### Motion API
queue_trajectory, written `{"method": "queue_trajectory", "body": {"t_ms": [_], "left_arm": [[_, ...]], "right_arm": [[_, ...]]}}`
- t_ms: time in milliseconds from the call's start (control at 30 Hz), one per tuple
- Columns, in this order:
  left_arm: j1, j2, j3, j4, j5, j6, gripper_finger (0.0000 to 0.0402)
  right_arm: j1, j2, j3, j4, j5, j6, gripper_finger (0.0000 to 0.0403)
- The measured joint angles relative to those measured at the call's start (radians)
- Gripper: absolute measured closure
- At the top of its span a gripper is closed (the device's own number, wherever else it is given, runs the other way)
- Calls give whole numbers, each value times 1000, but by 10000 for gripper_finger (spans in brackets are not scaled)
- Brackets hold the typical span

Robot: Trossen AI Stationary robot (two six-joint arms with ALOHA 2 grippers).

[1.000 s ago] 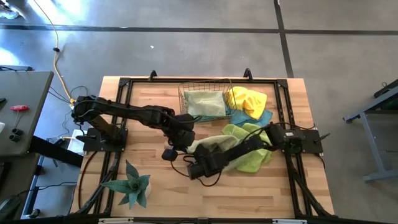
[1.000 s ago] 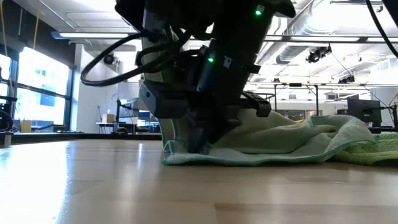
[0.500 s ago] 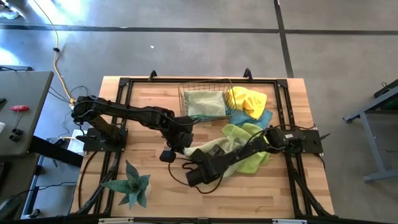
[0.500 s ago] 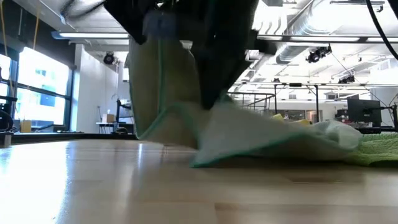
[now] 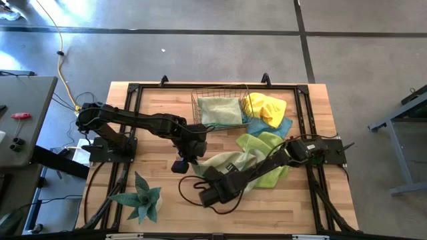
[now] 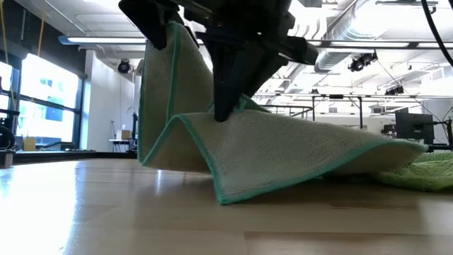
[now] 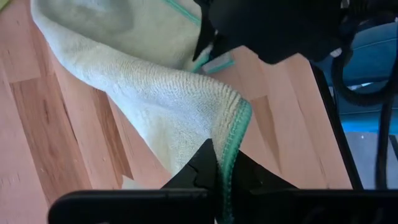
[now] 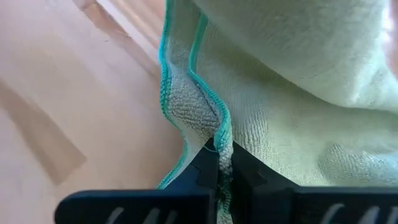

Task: Fold microfiber towels
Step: Fold the light green towel

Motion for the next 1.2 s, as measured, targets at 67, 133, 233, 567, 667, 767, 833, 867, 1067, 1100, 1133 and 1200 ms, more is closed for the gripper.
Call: {"method": "queue_trajectory", "body": {"t_ms": [67, 133, 233, 567, 667, 767, 833, 867, 1067, 1100, 1133, 1200], "left_arm": [[0, 0, 0, -3, 0, 0, 401], [-2, 0, 0, -3, 0, 0, 401], [-9, 0, 0, -9, 0, 0, 401], [-28, 0, 0, -11, 0, 0, 401], [-28, 0, 0, -11, 0, 0, 401], [-28, 0, 0, -11, 0, 0, 401], [-28, 0, 0, -11, 0, 0, 401], [-28, 0, 0, -11, 0, 0, 401], [-28, 0, 0, -11, 0, 8, 401], [-28, 0, 0, -11, 0, 8, 401], [-28, 0, 0, -11, 0, 8, 401], [-28, 0, 0, -11, 0, 8, 401]], "right_arm": [[-3, 0, 0, 28, -21, -1, 402], [-8, 0, 0, 48, -32, 1, 402], [-11, 0, 0, 89, -37, 0, 402], [-21, 0, 0, 135, -77, -2, 402], [-22, 0, 0, 135, -77, 4, 402], [-22, 0, 0, 135, -77, 6, 402], [-22, 0, 0, 135, -77, 7, 402], [-22, 0, 0, 135, -76, 6, 402], [-24, 0, 0, 135, -76, 6, 402], [-25, 0, -1, 135, -77, 6, 402], [-27, -1, -6, 138, -82, 6, 402], [-30, -3, -25, 147, -101, 20, 402]]}}
